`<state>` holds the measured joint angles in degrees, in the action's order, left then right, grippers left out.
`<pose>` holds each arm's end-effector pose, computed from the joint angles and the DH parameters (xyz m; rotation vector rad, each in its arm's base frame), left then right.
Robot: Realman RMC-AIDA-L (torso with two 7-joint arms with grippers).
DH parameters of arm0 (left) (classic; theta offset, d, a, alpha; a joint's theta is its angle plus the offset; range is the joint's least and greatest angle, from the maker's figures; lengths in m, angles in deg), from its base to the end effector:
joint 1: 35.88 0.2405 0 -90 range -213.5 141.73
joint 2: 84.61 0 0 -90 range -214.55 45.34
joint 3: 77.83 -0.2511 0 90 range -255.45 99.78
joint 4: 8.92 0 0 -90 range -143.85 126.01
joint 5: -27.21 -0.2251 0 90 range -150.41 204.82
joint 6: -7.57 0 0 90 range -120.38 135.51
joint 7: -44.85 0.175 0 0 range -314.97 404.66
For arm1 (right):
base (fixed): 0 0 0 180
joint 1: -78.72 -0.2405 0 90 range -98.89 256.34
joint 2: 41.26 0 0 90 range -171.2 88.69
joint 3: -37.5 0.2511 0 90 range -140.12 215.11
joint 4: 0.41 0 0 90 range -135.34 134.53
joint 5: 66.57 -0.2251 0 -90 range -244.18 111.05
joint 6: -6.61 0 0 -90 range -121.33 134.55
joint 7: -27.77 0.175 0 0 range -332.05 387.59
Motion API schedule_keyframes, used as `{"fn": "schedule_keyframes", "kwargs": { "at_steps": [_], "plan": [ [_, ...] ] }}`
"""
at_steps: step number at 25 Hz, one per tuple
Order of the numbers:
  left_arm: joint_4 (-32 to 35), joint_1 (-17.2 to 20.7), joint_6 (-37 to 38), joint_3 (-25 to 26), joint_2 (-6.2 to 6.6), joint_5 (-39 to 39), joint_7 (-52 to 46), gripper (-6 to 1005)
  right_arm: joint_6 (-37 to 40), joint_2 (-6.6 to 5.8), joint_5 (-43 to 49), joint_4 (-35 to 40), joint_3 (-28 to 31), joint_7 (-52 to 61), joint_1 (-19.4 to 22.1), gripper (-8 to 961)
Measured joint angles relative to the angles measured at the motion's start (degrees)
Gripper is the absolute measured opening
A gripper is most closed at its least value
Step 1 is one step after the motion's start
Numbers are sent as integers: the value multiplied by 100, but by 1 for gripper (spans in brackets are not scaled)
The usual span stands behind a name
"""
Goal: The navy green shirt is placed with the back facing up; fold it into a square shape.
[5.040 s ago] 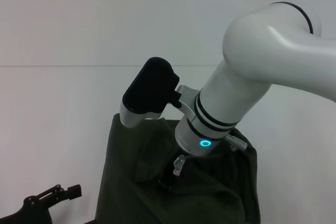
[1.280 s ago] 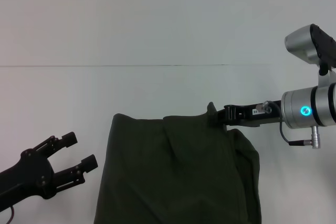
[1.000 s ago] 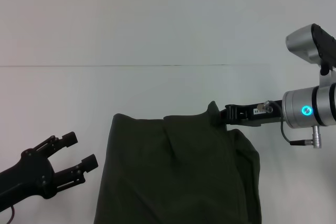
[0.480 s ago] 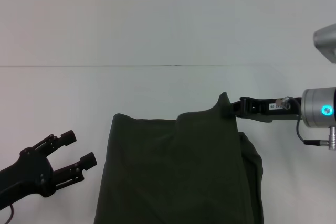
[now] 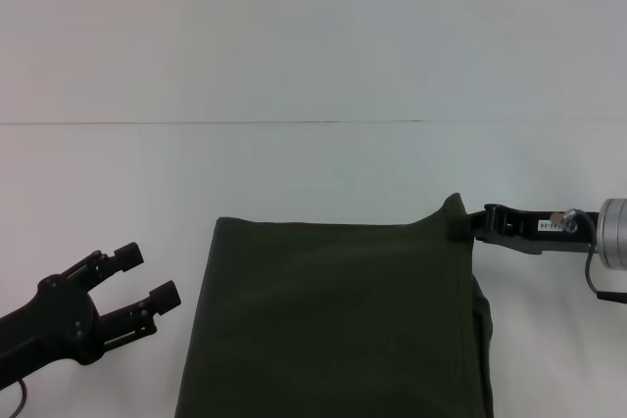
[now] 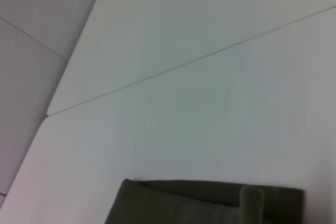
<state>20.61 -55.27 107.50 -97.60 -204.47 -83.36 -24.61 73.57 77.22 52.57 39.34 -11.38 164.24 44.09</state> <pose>-0.3068 0.2845 0.0042 -2.3490 -0.7733 -1.0881 0.2653 0.4123 -0.0303 -2.1520 1.7119 0.5604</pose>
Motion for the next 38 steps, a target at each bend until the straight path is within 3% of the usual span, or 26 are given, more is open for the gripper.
{"fn": "schedule_keyframes", "kwargs": {
  "at_steps": [16, 24, 30, 35, 38],
  "plan": [
    [0, -17, -15, -36, -17, -38, -71, 946, -648, 54, -4, -413, 37, -512, -73, 47],
    [1, -19, -46, -17, -18, -14, -312, 944, 81, -5, -155, -417, 617, -1246, 161, 56],
    [0, -79, -114, -1, 6, -8, -834, 943, 1132, -30, -1136, -408, 1419, -3160, 730, 336],
    [-3, -218, -344, -80, 157, -63, -1793, 942, 1806, -107, -1244, -467, 1396, -4444, 921, 545],
    [-5, -317, -386, -143, 252, -128, -2301, 942, 2072, -19, -1089, -541, 1259, -5279, 928, 650]
  ]
}}
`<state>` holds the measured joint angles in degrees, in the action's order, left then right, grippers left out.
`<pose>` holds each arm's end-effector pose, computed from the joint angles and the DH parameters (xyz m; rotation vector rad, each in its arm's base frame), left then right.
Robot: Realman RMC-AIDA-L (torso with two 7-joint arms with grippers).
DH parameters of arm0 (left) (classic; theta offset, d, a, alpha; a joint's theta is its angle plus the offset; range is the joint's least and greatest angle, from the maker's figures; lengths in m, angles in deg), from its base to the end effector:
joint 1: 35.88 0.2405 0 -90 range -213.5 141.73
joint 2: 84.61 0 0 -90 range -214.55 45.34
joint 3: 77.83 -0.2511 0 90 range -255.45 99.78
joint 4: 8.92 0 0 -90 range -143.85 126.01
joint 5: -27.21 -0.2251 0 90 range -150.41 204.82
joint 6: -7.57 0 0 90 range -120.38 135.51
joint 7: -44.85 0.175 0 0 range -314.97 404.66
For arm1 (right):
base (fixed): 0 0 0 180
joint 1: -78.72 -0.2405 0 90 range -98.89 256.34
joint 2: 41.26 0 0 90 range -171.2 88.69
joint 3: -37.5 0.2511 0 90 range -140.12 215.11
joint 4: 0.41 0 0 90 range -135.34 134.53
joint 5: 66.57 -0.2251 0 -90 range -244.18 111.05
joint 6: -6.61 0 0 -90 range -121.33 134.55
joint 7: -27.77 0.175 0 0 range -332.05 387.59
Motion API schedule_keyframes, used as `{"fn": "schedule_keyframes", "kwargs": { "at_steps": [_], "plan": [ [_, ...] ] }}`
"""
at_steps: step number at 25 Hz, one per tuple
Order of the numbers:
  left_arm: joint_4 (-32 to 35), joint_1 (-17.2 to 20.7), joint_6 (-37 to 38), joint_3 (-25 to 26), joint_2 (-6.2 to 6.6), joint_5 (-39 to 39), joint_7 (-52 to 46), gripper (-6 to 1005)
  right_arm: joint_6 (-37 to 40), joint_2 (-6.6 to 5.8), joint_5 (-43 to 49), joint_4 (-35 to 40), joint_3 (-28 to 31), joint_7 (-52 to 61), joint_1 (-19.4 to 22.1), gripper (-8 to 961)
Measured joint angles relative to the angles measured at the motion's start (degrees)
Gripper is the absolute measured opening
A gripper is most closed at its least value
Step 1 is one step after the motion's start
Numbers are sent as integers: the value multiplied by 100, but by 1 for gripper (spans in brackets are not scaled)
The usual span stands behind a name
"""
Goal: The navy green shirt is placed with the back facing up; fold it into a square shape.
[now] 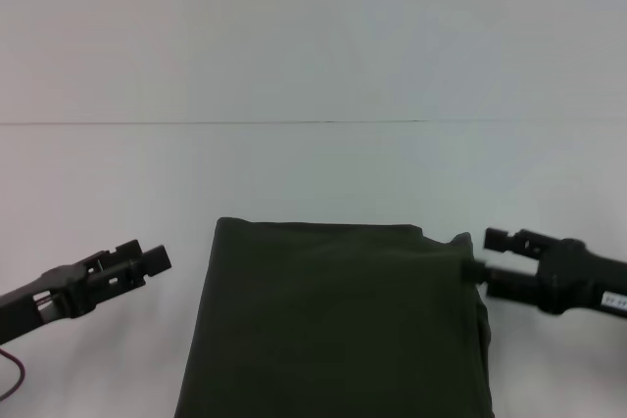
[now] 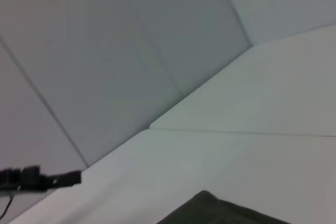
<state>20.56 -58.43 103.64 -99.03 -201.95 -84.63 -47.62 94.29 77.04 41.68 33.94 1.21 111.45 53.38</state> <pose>-0.3088 0.3090 0.0136 -2.2923 -1.2361 -1.1224 0.2854 0.3395 -0.0097 -2.5086 0.9005 0.8535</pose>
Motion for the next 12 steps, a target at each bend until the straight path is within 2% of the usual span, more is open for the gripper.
{"fn": "schedule_keyframes", "kwargs": {
  "at_steps": [3, 5, 9, 11, 12],
  "plan": [
    [9, -184, -140, -10, 139, -214, -807, 941, 100, 127, 145, -72, -157, -804, 25, 756],
    [31, -346, -276, -52, 232, -424, -1372, 941, 133, 161, 196, -242, -285, -1302, 37, 930],
    [87, -743, -649, -352, 475, -760, -2749, 940, 255, 147, 201, -628, -380, -2207, 86, 930],
    [77, -1027, -958, -721, 628, -995, -3444, 940, 302, 148, 204, -759, -381, -2661, 165, 930],
    [65, -1113, -1098, -851, 661, -1087, -3648, 940, 334, 149, 205, -817, -382, -2893, 205, 930]
  ]
}}
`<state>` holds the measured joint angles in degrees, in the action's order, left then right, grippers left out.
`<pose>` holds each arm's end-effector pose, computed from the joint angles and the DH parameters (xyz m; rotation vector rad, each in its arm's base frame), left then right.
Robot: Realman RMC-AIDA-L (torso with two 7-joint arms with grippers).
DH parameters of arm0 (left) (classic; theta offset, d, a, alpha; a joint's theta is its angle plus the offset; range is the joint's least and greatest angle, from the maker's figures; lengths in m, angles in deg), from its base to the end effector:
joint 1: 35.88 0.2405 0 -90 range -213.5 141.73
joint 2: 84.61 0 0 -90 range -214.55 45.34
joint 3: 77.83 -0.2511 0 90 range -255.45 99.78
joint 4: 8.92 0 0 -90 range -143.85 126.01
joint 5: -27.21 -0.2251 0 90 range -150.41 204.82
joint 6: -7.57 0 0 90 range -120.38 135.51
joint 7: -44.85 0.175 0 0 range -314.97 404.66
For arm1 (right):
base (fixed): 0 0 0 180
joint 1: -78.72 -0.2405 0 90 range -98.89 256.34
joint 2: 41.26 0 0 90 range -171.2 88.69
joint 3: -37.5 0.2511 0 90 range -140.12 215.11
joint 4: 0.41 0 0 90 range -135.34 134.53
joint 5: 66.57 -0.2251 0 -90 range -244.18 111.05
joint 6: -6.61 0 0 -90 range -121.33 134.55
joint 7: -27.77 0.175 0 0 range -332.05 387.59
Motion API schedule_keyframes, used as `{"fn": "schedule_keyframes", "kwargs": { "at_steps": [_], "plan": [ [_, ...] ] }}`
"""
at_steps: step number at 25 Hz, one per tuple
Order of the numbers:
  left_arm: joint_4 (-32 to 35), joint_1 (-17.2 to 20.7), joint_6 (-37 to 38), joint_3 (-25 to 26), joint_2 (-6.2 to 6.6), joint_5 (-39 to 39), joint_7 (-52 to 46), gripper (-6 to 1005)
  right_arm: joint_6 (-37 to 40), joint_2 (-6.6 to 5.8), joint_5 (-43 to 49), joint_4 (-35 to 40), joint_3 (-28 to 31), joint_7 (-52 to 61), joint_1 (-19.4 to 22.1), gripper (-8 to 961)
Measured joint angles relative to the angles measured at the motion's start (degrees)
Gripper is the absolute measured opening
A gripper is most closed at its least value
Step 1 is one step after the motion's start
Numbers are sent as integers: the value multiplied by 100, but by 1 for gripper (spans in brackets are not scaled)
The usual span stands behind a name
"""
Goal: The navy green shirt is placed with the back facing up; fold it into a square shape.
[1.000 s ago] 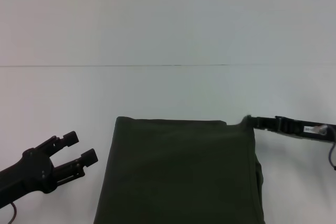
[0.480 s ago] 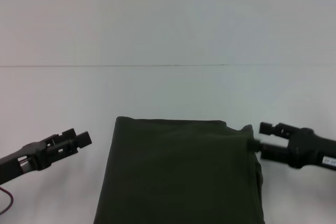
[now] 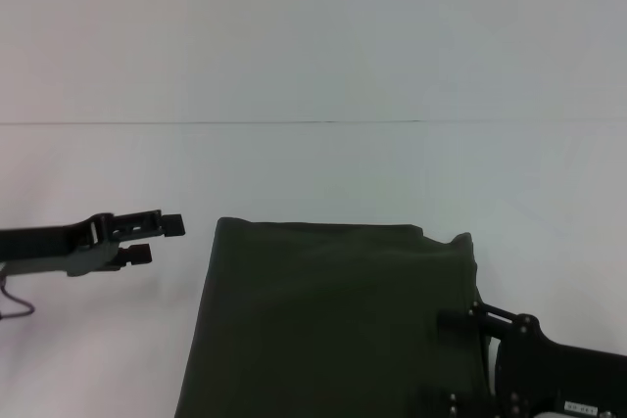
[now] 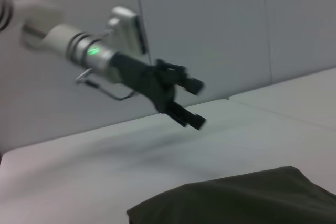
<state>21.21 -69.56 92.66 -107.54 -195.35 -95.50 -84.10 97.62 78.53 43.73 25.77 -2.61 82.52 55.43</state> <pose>-0.3010 0.3769 0.0250 -2.1754 -1.8432 -0.7475 0.2866 0.2905 -0.0594 -2.7062 0.4099 0.7995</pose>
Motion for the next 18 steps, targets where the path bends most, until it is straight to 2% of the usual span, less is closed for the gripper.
{"fn": "schedule_keyframes", "kwargs": {
  "at_steps": [1, 5, 9, 13, 14, 15, 18],
  "plan": [
    [-22, -189, -271, -250, 54, -179, -388, 939, 31, 3, 0, -44, -1, -170, 28, 930],
    [-79, -619, -769, -664, 82, -596, -970, 939, 136, 3, 18, -170, -4, -671, 135, 930],
    [-159, -902, -1007, -825, 31, -880, -1221, 938, 143, 12, 35, -175, -4, -950, 223, 930],
    [-264, -997, -1173, -869, -20, -922, -1253, 937, 127, -5, 36, -163, 1, -994, 277, 930],
    [-279, -1010, -1245, -895, -46, -923, -1256, 937, 118, -8, 36, -153, 2, -996, 285, 929],
    [-296, -1033, -1457, -1021, -145, -927, -1271, 937, 113, -13, 36, -145, 9, -997, 290, 929],
    [-297, -1055, -1619, -1163, -243, -930, -1301, 936, 108, -20, 36, -124, 20, -1000, 296, 929]
  ]
}}
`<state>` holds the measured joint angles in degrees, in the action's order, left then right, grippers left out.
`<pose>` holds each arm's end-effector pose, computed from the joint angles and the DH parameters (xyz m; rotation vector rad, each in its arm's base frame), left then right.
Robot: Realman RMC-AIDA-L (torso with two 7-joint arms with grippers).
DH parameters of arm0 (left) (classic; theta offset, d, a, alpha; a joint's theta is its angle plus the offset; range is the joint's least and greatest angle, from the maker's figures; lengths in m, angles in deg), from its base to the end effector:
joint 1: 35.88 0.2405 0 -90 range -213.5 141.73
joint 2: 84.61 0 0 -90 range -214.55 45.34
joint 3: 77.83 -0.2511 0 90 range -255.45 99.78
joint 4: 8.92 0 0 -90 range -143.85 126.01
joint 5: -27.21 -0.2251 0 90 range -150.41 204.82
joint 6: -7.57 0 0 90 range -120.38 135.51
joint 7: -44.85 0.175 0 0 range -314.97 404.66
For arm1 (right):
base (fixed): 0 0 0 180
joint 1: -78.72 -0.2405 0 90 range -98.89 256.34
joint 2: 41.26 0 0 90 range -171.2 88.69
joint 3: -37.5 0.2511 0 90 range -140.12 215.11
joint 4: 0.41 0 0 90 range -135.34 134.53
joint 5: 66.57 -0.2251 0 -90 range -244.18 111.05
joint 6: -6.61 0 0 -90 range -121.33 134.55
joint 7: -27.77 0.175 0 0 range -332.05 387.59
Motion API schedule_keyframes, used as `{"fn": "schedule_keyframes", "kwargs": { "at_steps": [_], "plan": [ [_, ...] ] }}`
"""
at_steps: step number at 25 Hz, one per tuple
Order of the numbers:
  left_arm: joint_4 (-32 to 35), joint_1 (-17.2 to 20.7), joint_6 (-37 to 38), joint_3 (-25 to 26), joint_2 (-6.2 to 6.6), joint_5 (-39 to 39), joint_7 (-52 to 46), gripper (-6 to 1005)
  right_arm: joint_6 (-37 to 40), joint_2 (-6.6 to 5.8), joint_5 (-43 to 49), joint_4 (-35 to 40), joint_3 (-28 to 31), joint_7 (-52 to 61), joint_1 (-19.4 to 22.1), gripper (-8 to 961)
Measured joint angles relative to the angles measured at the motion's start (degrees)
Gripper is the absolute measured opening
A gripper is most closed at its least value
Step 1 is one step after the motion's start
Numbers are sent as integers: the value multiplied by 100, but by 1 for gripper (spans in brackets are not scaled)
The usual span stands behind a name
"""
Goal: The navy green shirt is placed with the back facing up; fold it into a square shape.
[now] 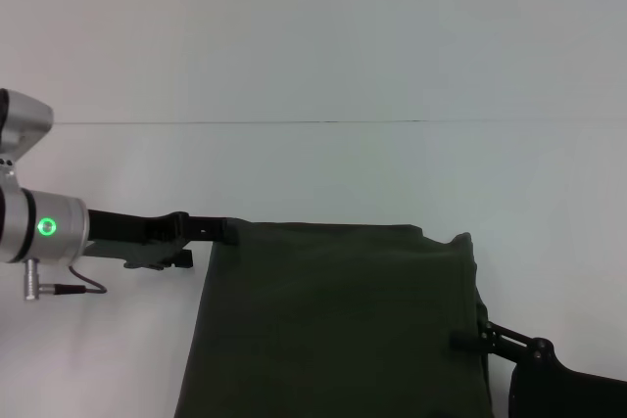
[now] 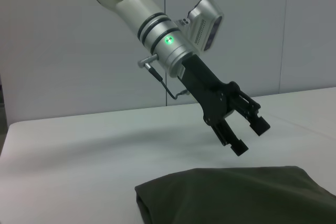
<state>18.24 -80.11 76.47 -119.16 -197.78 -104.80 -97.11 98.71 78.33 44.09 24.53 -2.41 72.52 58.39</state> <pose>-0.2725 0.4240 -0.0288 -2.1324 -1.8645 -0.3530 0.3002 0.2699 -0.0614 -2.6934 0.2560 0.7641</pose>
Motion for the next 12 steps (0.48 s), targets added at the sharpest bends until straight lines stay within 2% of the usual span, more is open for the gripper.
{"fn": "schedule_keyframes", "kwargs": {
  "at_steps": [8, 12],
  "plan": [
    [31, -29, -499, -245, -222, -5, 7, 935, 0, 2, -1, 3, -9, 6, -14, 929],
    [18, -55, -739, -422, -265, -8, 7, 934, 9, 2, -1, 3, -13, 9, -10, 929]
  ]
}}
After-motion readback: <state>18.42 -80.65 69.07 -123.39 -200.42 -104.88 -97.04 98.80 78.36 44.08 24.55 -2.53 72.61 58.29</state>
